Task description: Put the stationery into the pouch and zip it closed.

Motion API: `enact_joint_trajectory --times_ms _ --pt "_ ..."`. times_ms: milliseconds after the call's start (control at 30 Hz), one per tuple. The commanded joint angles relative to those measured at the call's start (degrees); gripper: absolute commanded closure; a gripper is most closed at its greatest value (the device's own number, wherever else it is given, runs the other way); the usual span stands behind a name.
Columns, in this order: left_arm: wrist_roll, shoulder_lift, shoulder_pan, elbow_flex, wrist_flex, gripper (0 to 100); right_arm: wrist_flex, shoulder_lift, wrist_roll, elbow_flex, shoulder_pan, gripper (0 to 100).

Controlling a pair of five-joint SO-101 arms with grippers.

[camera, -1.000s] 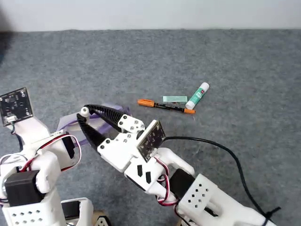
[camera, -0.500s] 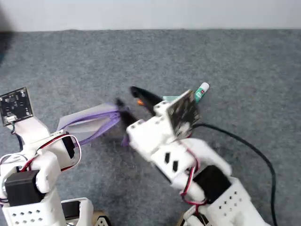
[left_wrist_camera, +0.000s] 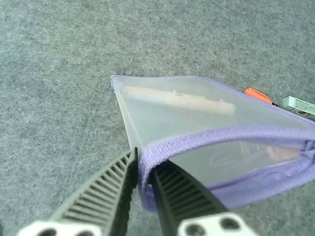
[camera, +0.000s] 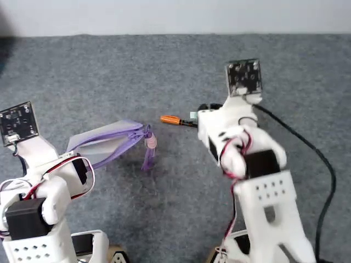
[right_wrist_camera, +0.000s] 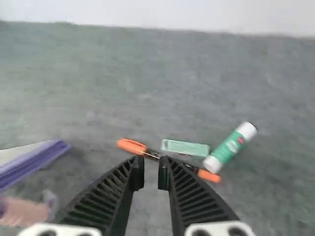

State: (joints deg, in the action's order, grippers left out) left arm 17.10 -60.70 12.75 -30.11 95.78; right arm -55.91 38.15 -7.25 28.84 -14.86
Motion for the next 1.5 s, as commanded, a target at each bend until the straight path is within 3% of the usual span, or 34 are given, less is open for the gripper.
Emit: enact_joint_trajectory --times_ms 0,133,400,1067,1267,1333,1467 --pt "0.35 -0.62 0.26 1.8 0.18 99 -0.48 -8.22 -2.99 -7.21 4.62 88.6" --pt "0.35 -0.62 0.44 1.8 0.18 99 -5.76 -20.88 -6.33 -16.09 6.99 80.2" --pt "0.53 -0.18 0.35 1.8 0.18 99 -11.38 -46.64 -12.84 -35.52 8.13 79.4" --pt "0.44 -0.53 0.09 -0.04 0.18 99 -11.82 -93.93 -12.66 -79.82 12.53 79.8" --pt "0.35 -0.53 0.09 0.04 0.18 99 -20.97 -100.26 -12.92 -90.55 12.97 99.8" --pt "0.35 -0.53 0.09 0.04 0.18 99 -25.19 -100.62 -12.92 -94.42 12.97 96.2" --pt "0.44 -0.53 0.09 0.13 0.18 99 -31.69 -100.62 -12.75 -102.42 12.97 98.7"
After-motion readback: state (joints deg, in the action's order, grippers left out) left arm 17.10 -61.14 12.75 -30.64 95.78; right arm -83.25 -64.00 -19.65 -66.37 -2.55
